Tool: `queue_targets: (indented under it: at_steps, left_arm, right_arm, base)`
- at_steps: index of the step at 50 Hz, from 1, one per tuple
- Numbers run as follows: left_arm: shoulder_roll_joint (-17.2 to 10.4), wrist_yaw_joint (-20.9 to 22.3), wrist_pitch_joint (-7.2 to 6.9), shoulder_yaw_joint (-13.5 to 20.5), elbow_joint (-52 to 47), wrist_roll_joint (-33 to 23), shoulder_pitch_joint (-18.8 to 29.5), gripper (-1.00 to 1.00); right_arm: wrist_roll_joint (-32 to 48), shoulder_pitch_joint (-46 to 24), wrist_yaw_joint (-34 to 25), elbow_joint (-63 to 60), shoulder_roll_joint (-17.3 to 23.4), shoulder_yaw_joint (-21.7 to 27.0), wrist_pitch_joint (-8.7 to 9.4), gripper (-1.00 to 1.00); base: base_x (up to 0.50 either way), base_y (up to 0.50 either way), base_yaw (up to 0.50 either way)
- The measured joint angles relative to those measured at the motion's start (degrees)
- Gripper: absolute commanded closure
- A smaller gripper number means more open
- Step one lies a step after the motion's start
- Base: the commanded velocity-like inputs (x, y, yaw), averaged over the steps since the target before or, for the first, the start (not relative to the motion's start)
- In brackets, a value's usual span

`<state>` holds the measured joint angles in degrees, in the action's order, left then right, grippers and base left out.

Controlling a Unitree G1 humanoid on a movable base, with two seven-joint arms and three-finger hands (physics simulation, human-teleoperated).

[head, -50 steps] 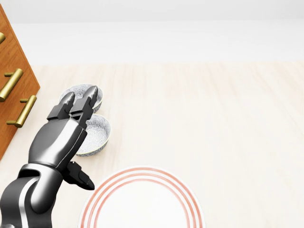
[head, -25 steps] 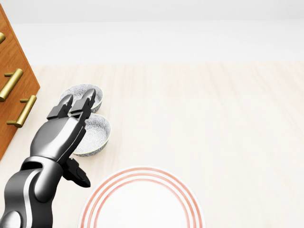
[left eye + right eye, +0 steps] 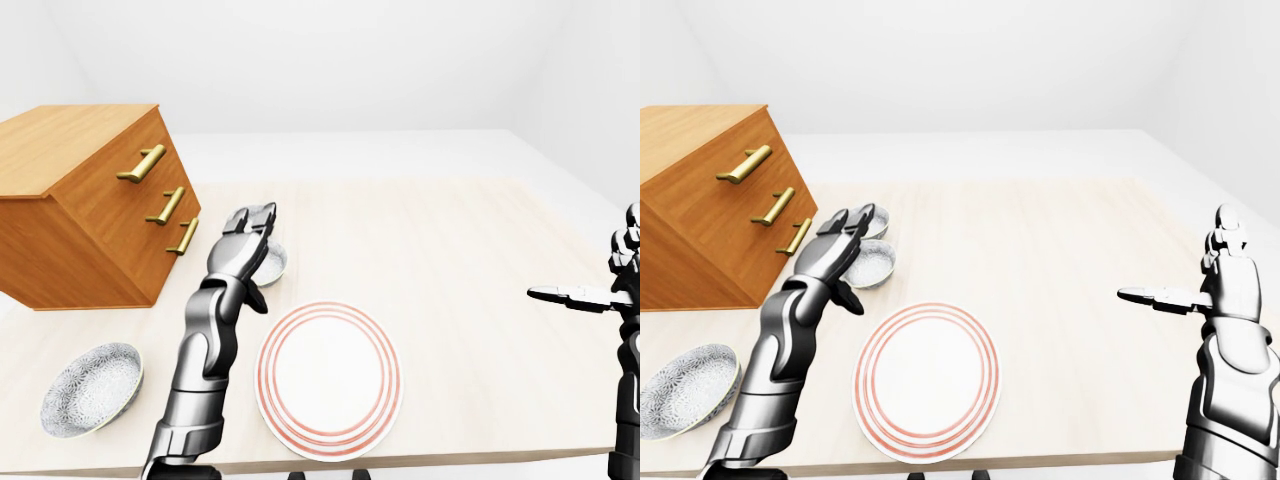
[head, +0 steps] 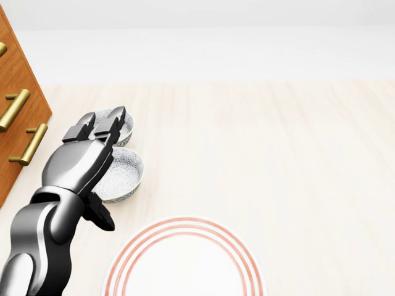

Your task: Put the bowl in the middle on the plate.

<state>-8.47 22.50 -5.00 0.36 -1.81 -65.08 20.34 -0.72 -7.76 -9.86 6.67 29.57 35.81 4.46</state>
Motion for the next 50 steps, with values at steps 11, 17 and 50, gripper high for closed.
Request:
queue_targets:
  at_steps: [11,17,50]
  left_arm:
    - [-0.54,-0.78,0.00,-0.23,3.01,-2.28,1.90,-1.00]
    - [-0.78,-1.38,0.00,-0.42,5.36,-3.71,3.17,-1.00]
    - [-1.96,-4.93,0.00,-1.14,13.45,-12.81,7.39,-1.00]
  right_arm:
    - [0.04,0.10,-0.11,-0.40,-0.08,0.09,0.30,-1.00]
    - [0.07,0.09,-0.10,-0.33,-0.09,0.08,0.24,-1.00]
    - [0.09,0.10,-0.30,-0.37,-0.12,0.04,0.44,-1.00]
  base:
    - [0.00,0.00,0.00]
    - [0.00,0.00,0.00]
    - [0.00,0.00,0.00]
